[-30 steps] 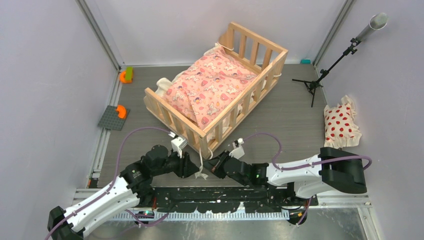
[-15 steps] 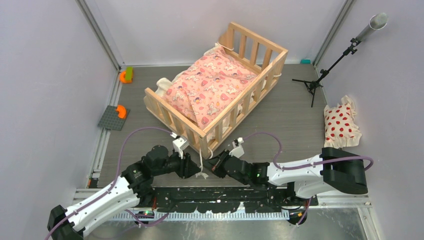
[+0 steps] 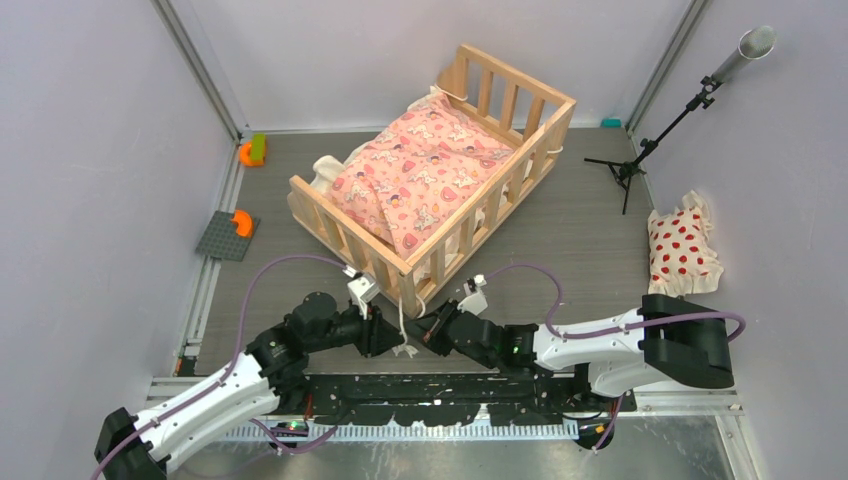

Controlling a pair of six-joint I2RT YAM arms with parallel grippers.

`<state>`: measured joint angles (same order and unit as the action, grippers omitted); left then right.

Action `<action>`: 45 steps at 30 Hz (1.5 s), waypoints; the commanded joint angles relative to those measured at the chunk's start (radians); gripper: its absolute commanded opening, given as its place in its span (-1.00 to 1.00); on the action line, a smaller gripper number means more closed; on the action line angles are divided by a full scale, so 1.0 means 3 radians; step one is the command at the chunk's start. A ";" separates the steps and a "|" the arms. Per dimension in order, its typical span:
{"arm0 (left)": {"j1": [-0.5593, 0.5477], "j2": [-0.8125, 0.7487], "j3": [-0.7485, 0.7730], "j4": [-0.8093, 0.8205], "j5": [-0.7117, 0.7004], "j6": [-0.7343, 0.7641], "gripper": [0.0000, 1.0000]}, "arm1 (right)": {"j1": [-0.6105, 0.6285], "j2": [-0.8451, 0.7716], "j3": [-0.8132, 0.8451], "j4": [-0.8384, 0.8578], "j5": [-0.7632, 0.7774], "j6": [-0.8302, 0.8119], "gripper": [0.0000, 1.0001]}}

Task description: Set up the pet bed

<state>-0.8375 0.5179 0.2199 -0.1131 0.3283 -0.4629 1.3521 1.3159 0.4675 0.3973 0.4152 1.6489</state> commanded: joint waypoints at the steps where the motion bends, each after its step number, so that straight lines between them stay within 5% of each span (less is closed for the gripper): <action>1: -0.0016 0.0023 -0.0053 0.0297 0.0086 0.0005 -0.42 | -0.0018 0.0002 0.0084 0.0148 0.0013 0.0019 -0.99; 6: -0.0020 0.0019 -0.0035 0.0292 0.0046 -0.0026 -0.99 | -0.0028 -0.0015 0.0061 0.0126 0.0026 0.0021 -0.99; 11: -0.0018 0.0013 0.0014 0.0224 0.0025 -0.0050 -1.00 | -0.0027 -0.0150 0.0042 -0.0084 0.0111 -0.0085 -0.96; 20: -0.0017 0.0127 0.0171 -0.0070 -0.0062 -0.0077 -1.00 | -0.0030 -0.0757 -0.0003 -0.0872 0.0364 -0.0538 -0.32; 26: -0.0019 0.0173 0.0319 -0.0265 -0.0111 -0.0242 -1.00 | -0.0024 -0.1076 -0.0081 -0.1078 0.0441 -0.1314 -0.27; 34: -0.0016 0.0227 0.0713 -0.0933 -0.0268 -0.0365 -1.00 | -0.0003 -0.0735 -0.0781 0.1040 -0.0138 -0.2801 -0.30; 38: -0.0017 0.0321 0.0806 -0.1047 -0.0266 -0.0412 -1.00 | 0.0103 -0.0222 -0.0687 0.1662 -0.0390 -0.3347 -0.27; 45: -0.0019 0.0410 0.0876 -0.1181 -0.0265 -0.0479 -1.00 | 0.0420 0.0588 -0.0696 0.2913 0.0005 -0.3993 -0.27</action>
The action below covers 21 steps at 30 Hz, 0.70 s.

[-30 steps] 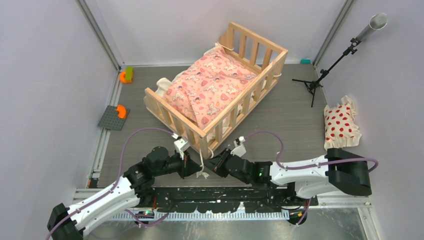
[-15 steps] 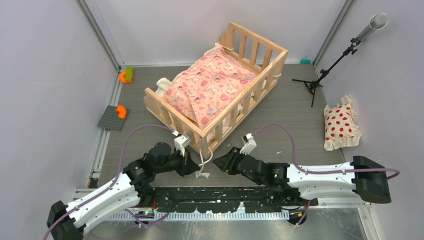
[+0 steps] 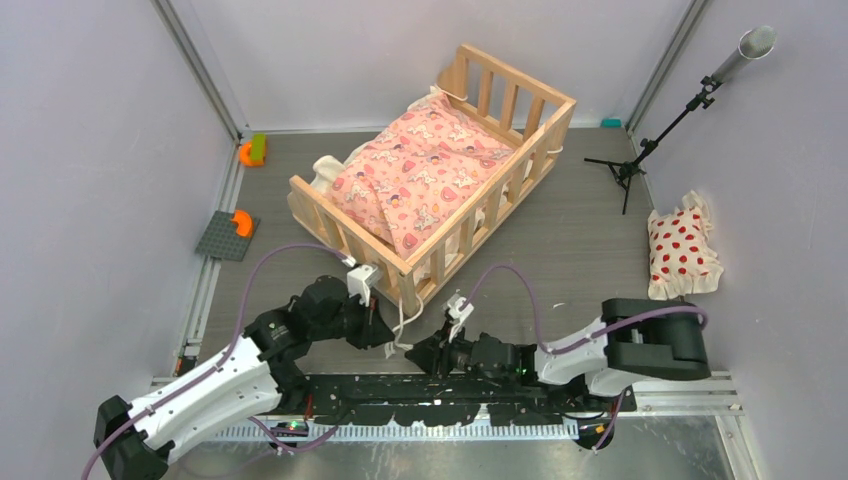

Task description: Set up the pet bed

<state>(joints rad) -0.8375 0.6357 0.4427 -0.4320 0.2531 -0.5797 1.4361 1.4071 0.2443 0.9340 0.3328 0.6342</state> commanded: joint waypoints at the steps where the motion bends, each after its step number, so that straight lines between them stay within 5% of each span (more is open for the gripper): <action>1: -0.0016 0.0007 0.0130 -0.0112 -0.0011 -0.0110 -1.00 | 0.0166 0.0402 0.0063 0.1236 0.0309 -0.0659 -0.27; 8: -0.0016 -0.0068 0.0205 -0.0245 0.0010 -0.0139 -1.00 | 0.0299 0.1113 0.0283 0.1683 0.0487 -0.0961 -0.30; 21: -0.0017 -0.0027 0.0444 -0.0471 0.0087 -0.0092 -1.00 | 0.0353 0.1058 0.0235 0.1678 0.0872 -0.1168 -0.33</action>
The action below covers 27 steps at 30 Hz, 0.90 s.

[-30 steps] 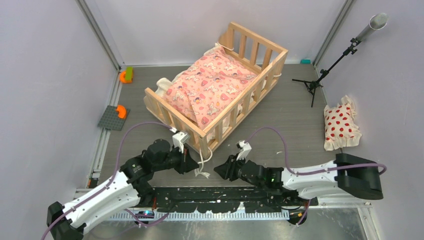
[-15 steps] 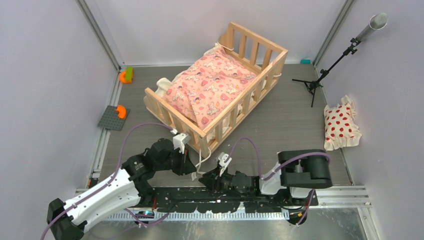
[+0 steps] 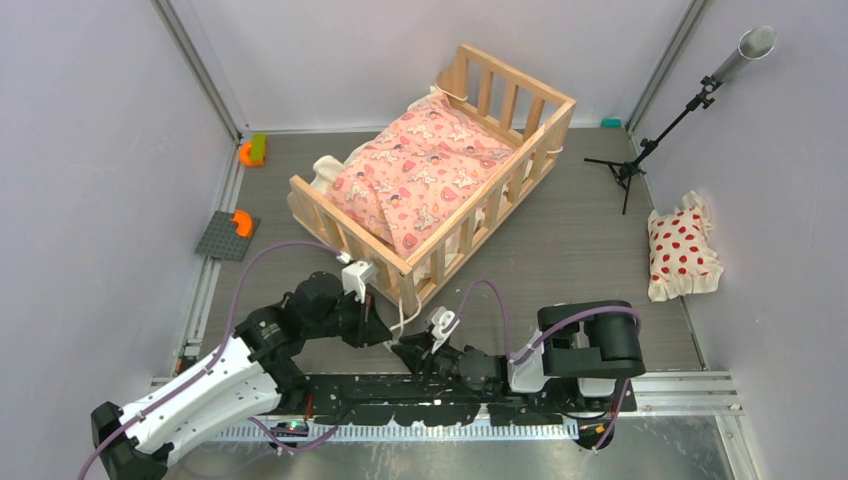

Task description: Set up the pet bed

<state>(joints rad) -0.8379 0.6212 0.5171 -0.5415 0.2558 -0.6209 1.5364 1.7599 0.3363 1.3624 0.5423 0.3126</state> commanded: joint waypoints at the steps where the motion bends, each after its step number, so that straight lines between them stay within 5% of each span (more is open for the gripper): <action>1: -0.0014 0.0033 0.0213 -0.0123 0.0084 0.0049 -1.00 | 0.0022 -0.0123 -0.0088 0.0250 0.0156 -0.0078 -0.34; 9: -0.0015 0.0092 0.0316 -0.0241 0.0065 0.0054 -1.00 | 0.0083 -0.0414 -0.0339 0.0191 -0.0010 -0.0123 -0.40; 18: -0.0014 0.0008 0.0211 -0.0010 0.0241 -0.0095 -1.00 | 0.0092 -0.1033 -0.0394 -0.0269 0.0802 0.0404 -0.33; 23: -0.0015 0.0013 -0.0018 0.0279 0.0258 -0.0272 -1.00 | 0.0094 -0.1320 -0.0145 -0.0957 0.0464 0.0589 -0.45; 27: -0.0014 0.0037 -0.0044 0.0343 0.0285 -0.0228 -1.00 | 0.0099 -0.1386 -0.0204 -0.0874 0.0378 0.0587 -0.47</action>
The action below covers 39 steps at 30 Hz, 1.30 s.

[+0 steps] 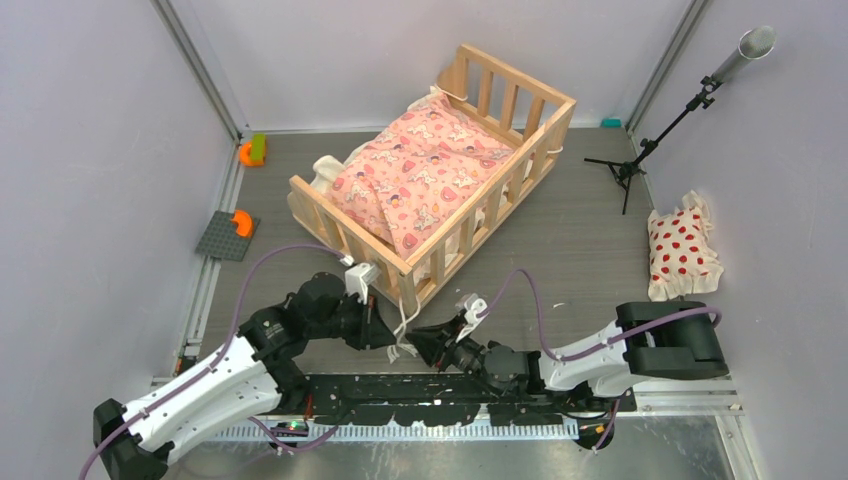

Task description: Set up the pet bed

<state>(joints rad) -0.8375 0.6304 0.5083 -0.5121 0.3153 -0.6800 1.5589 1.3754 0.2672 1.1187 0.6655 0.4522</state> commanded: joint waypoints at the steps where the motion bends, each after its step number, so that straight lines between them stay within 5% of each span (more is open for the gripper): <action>1: -0.0019 0.0018 0.0007 0.0199 0.0065 0.0005 -1.00 | 0.0024 -0.0157 0.0019 -0.0072 -0.0010 0.0180 -0.45; 4: -0.0016 0.0027 0.0027 0.0172 0.0051 0.0124 -1.00 | 0.0024 -0.0465 0.0160 -0.0636 0.0199 0.0656 -0.40; 9: -0.0021 -0.0045 -0.0037 0.0298 0.0056 0.0381 -1.00 | 0.0023 -0.0864 0.0816 -0.2709 0.0575 0.2103 -0.34; 12: -0.0021 -0.0155 -0.0115 0.0431 0.0083 0.0514 -1.00 | 0.0024 -0.0941 0.0921 -0.3153 0.0699 0.2868 -0.32; 22: -0.0017 -0.0497 -0.0324 0.0687 0.0136 0.0782 -1.00 | 0.0019 -0.0649 0.1087 -0.3221 0.0475 0.3999 -0.25; 39: -0.0019 -0.0401 -0.0283 0.0644 0.0309 0.0886 -1.00 | -0.0165 -0.0301 0.1002 -0.2660 0.0113 0.4350 -0.13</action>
<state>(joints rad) -0.8379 0.5148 0.4145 -0.3683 0.3698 -0.4332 1.5280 1.2648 0.5629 0.2344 0.7040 1.7138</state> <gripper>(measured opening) 0.010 0.437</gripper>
